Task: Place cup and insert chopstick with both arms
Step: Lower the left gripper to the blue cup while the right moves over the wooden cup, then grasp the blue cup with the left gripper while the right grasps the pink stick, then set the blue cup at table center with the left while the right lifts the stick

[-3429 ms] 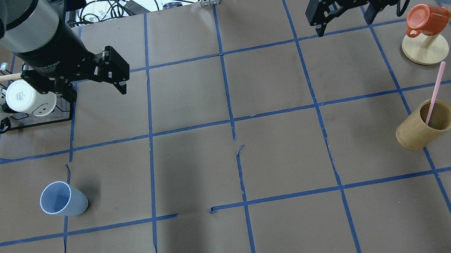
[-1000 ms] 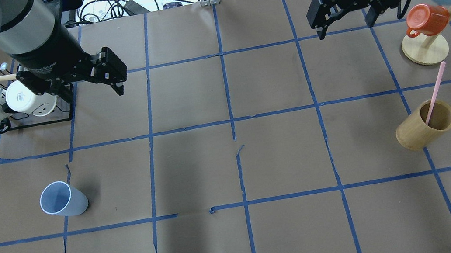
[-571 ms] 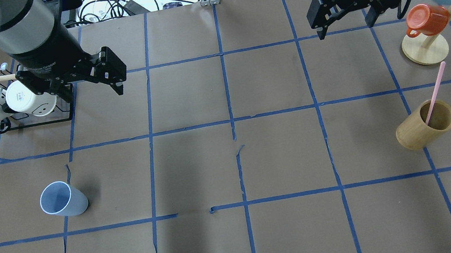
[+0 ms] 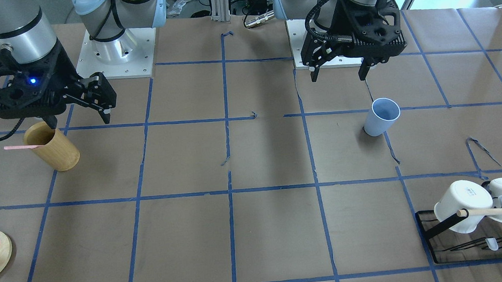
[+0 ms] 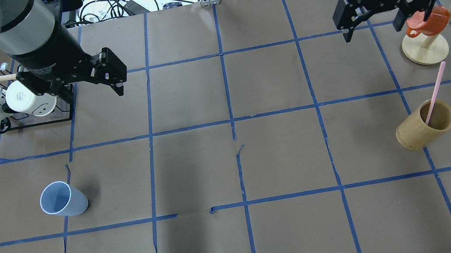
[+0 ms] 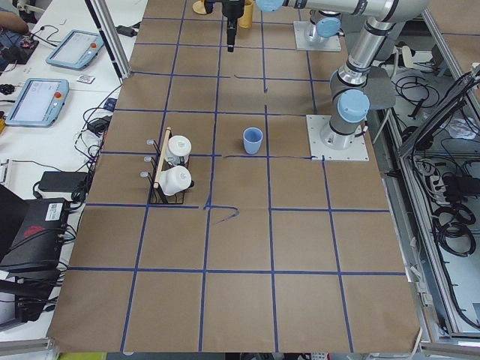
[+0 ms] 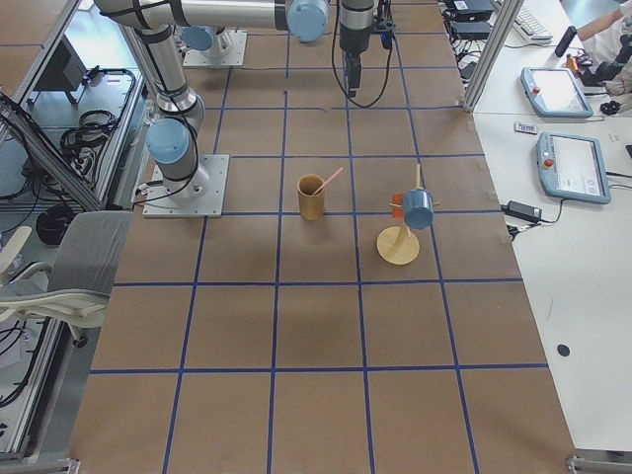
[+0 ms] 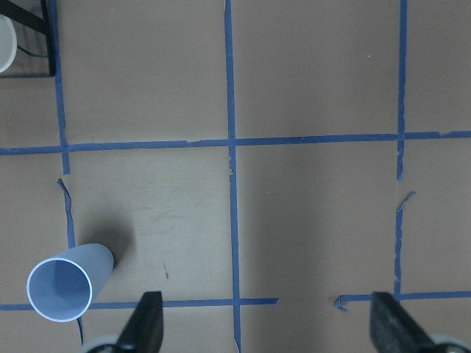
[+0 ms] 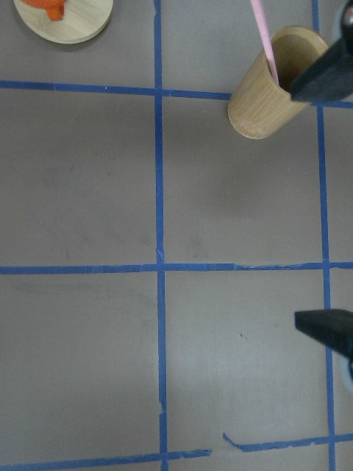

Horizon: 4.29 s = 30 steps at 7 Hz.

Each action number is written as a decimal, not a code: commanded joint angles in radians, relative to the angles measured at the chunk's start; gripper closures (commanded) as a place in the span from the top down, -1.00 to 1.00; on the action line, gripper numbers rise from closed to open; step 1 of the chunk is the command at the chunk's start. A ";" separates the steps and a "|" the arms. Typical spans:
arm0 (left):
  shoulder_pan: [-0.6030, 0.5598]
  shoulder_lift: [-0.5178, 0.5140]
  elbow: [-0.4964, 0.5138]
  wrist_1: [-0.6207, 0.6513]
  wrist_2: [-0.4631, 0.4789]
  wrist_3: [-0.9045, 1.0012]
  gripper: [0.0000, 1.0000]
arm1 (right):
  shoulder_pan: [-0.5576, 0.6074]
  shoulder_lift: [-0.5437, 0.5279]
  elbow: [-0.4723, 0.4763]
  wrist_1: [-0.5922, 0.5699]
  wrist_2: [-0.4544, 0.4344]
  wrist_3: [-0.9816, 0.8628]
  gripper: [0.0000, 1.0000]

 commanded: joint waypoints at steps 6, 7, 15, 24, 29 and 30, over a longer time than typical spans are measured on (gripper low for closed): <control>0.053 0.026 -0.098 -0.015 0.006 0.094 1.00 | -0.266 0.013 0.149 -0.035 0.004 -0.060 0.93; 0.099 0.031 -0.144 -0.018 0.007 0.165 1.00 | -0.293 0.013 0.198 -0.085 0.007 -0.143 0.88; 0.393 0.016 -0.638 0.409 0.135 0.400 0.72 | -0.373 0.017 0.293 -0.233 0.022 -0.289 0.03; 0.332 -0.040 -0.493 0.393 0.049 0.174 -1.00 | -0.372 0.028 0.289 -0.232 0.045 -0.288 -0.52; -0.004 -0.229 -0.240 0.411 -0.061 -0.266 -1.00 | -0.368 0.016 0.286 -0.222 0.032 -0.299 -1.00; -0.070 -0.289 -0.168 0.435 -0.095 -0.293 -1.00 | -0.368 0.011 0.277 -0.216 0.030 -0.300 -1.00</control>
